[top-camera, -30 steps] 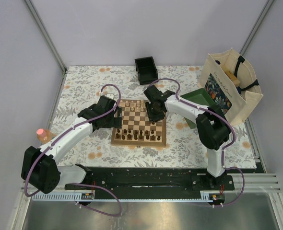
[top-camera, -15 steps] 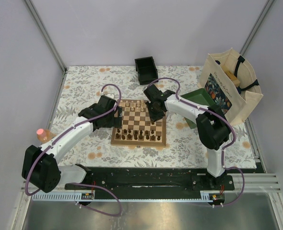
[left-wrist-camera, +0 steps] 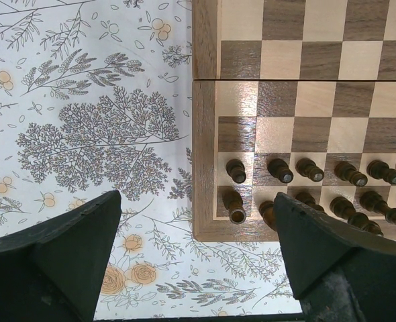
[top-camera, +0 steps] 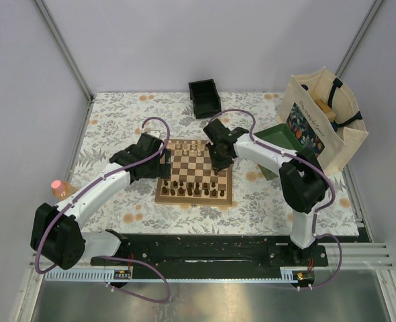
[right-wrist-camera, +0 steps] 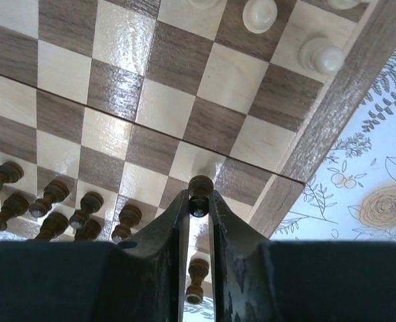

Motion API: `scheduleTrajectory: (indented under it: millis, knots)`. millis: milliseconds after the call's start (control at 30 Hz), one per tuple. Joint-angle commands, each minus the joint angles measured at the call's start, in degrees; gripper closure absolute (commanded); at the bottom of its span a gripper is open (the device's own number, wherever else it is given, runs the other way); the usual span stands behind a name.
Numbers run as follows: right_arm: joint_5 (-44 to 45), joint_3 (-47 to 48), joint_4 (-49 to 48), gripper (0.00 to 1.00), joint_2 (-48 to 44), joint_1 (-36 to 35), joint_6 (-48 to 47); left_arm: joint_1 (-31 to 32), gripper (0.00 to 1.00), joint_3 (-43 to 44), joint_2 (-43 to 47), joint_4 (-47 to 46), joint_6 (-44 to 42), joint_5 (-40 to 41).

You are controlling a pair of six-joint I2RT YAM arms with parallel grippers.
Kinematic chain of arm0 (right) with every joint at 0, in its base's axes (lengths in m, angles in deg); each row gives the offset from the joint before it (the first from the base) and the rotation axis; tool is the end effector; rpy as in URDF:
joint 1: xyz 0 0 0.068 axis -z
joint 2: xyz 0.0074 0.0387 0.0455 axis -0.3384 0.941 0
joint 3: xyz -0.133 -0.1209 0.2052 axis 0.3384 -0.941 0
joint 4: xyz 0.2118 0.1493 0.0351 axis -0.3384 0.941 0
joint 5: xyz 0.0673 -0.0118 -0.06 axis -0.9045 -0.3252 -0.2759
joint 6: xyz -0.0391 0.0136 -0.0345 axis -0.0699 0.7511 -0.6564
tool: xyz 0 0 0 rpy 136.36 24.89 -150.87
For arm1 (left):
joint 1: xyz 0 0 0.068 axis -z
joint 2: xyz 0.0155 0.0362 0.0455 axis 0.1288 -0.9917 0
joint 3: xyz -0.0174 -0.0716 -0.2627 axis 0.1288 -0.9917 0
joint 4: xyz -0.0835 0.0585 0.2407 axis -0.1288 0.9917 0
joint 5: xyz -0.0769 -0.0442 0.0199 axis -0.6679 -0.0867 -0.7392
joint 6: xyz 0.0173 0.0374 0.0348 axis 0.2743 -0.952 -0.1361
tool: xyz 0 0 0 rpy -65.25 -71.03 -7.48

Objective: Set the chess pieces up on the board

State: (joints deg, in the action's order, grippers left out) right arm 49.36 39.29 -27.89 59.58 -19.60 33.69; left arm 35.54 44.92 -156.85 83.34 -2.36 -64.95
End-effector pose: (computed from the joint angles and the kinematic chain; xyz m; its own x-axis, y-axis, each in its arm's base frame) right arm 0.3126 0.2548 0.2065 -0.8850 -0.2583 -0.3874 -0.3221 0.9404 0.1087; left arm 0.2249 -0.1110 0.2537 -0.8213 0.0251 -0.5700 0.0444 0.9988 -0.0199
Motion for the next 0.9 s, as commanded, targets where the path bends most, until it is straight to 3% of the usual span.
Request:
scheduleTrajectory:
  millis: [0,333,867]
  knots:
    - [1.3,-2.1,0.1,0.80,-6.5,0.3,0.0,0.0,0.01,2.6,-0.3,-1.9,-0.4,0.4]
    - [-0.2,-8.4,-0.3,0.80,-11.0,-0.6,2.3,0.0,0.01,2.3,-0.2,-2.5,-0.2,0.0]
    - [-0.8,-10.1,1.1,0.81,-10.7,-3.7,2.5,0.0,0.01,2.8,-0.7,-2.5,-0.3,-0.3]
